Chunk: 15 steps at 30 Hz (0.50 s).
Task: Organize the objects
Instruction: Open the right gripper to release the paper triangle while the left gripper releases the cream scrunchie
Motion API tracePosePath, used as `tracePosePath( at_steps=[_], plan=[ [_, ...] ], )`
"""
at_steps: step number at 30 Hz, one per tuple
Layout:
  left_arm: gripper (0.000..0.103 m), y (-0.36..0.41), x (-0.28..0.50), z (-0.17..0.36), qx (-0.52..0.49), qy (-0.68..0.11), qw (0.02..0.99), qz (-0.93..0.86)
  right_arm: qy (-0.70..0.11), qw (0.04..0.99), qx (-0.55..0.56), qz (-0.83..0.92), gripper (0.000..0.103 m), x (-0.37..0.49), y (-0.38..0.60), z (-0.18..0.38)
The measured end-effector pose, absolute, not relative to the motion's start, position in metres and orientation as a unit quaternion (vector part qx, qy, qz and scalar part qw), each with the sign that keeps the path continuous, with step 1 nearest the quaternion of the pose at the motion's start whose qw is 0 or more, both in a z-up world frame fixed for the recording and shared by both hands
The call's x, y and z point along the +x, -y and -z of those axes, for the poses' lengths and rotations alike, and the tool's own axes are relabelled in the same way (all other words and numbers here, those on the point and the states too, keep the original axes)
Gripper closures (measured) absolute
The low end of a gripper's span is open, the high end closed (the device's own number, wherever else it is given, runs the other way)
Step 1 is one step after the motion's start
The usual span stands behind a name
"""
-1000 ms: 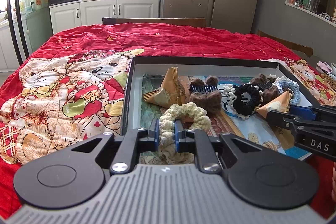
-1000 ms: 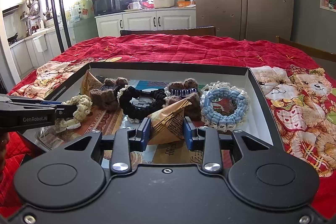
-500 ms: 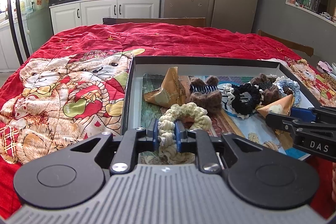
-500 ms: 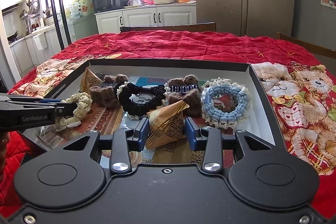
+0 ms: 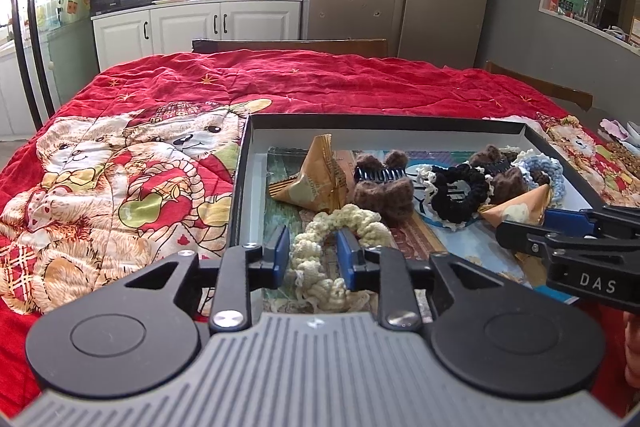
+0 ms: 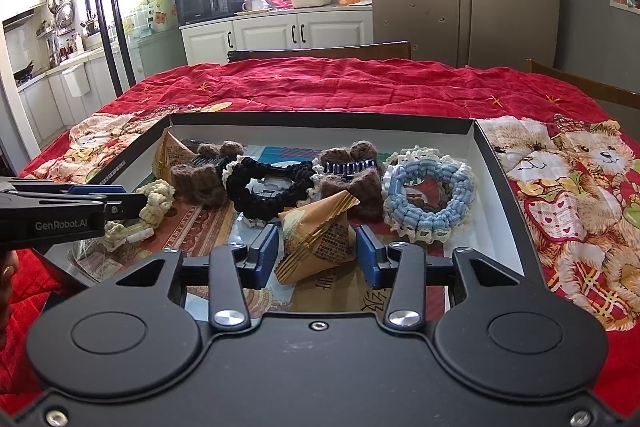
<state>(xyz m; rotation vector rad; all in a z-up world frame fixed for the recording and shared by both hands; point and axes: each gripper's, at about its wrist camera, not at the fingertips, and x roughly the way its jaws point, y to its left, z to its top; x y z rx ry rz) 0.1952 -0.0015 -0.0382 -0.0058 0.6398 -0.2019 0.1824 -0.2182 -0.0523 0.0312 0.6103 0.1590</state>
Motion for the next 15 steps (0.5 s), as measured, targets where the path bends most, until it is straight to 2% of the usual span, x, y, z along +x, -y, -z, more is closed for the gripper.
tracePosePath(
  at_steps=[9,15],
  plan=[
    [0.043,0.001,0.186,0.027,-0.004,-0.292,0.951,0.097,-0.291,0.953,0.019,-0.080,0.061,0.177,0.217,0.048],
    [0.038,-0.002,0.178,0.018,0.002,-0.277,0.956,0.095,-0.284,0.955,0.011,-0.079,0.061,0.173,0.215,0.043]
  ],
)
